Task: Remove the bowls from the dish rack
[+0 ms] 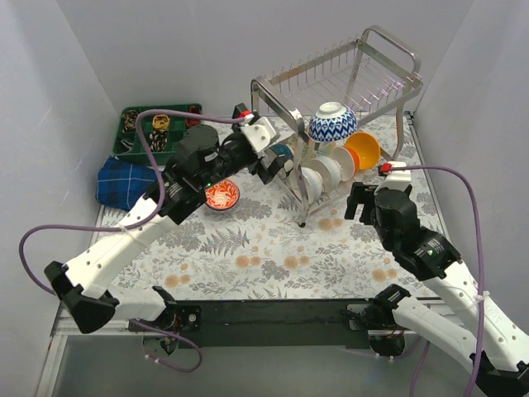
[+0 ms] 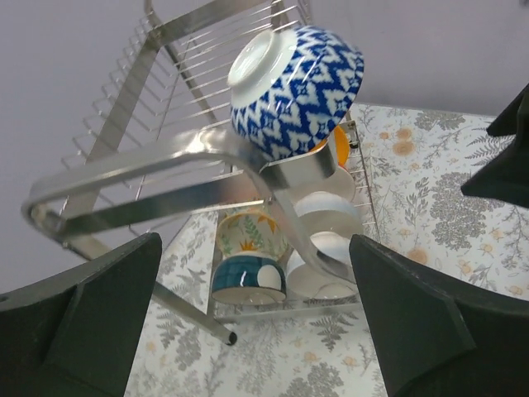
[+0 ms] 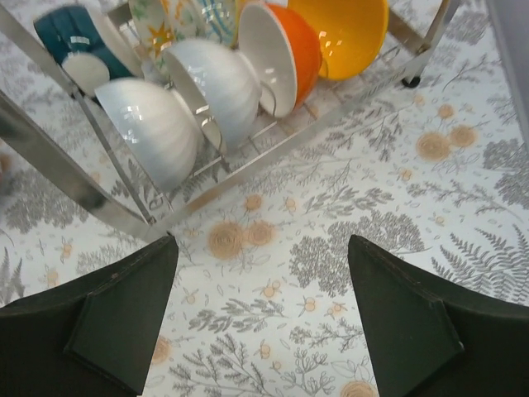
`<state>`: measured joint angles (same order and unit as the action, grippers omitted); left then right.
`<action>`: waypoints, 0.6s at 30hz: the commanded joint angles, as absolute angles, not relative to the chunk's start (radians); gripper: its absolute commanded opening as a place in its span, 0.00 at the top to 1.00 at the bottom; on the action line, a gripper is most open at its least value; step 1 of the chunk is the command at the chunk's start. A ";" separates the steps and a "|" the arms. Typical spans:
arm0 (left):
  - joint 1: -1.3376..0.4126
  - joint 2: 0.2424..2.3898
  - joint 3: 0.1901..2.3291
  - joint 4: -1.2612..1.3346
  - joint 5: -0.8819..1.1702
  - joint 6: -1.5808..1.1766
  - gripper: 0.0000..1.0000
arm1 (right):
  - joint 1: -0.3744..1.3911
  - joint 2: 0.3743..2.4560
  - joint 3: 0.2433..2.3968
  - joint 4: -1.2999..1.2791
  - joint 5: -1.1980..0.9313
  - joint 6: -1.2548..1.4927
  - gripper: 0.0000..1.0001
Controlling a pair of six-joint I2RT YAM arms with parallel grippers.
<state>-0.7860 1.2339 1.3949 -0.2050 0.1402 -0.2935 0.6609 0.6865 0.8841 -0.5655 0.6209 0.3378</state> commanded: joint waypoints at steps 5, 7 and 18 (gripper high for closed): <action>-0.839 1.419 1.595 -0.169 0.287 -0.066 0.02 | 0.657 0.643 0.764 -0.502 0.491 0.371 0.07; -0.841 1.460 1.652 -0.170 0.327 -0.060 0.02 | 0.657 0.632 0.746 -0.491 0.460 0.368 0.07; -0.847 1.620 1.822 -0.222 0.391 -0.025 0.02 | 0.657 0.614 0.681 -0.453 0.393 0.333 0.07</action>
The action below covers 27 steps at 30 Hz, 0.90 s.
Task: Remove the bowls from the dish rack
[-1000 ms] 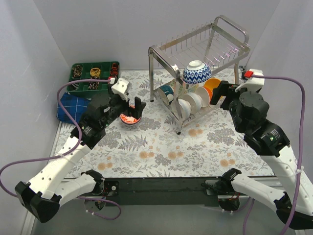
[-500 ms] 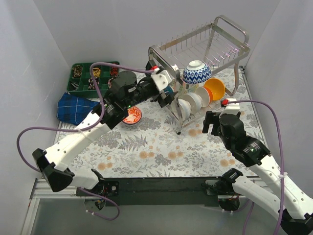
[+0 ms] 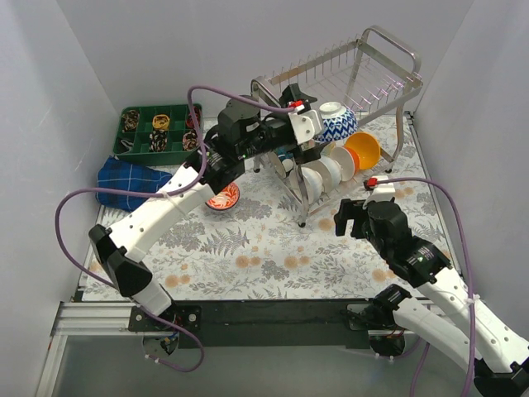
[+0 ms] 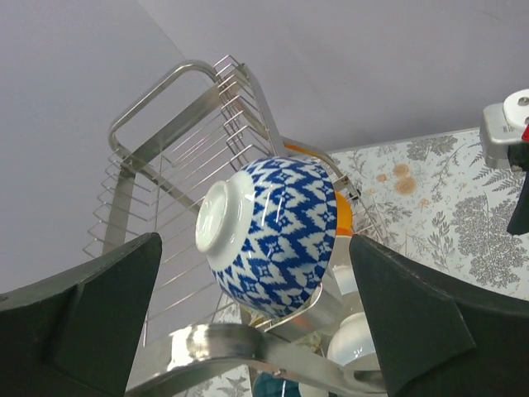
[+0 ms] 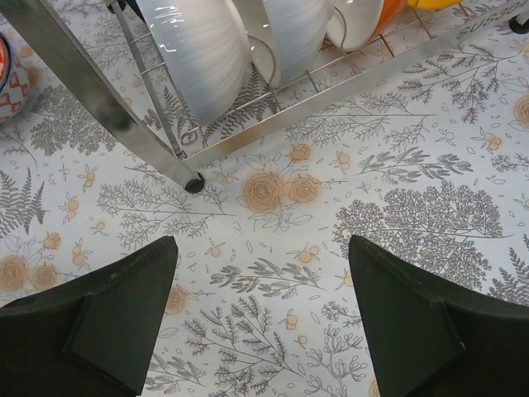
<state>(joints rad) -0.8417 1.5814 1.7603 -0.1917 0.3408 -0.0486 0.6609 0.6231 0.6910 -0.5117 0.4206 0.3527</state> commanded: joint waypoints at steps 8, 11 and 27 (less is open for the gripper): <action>-0.847 1.738 1.957 -0.261 0.382 -0.006 0.02 | 0.657 0.621 0.666 -0.423 0.344 0.311 0.07; -0.847 1.756 1.973 -0.271 0.371 -0.006 0.02 | 0.655 0.618 0.655 -0.420 0.341 0.301 0.07; -0.847 1.804 2.032 -0.325 0.362 -0.006 0.03 | 0.657 0.635 0.638 -0.390 0.318 0.284 0.08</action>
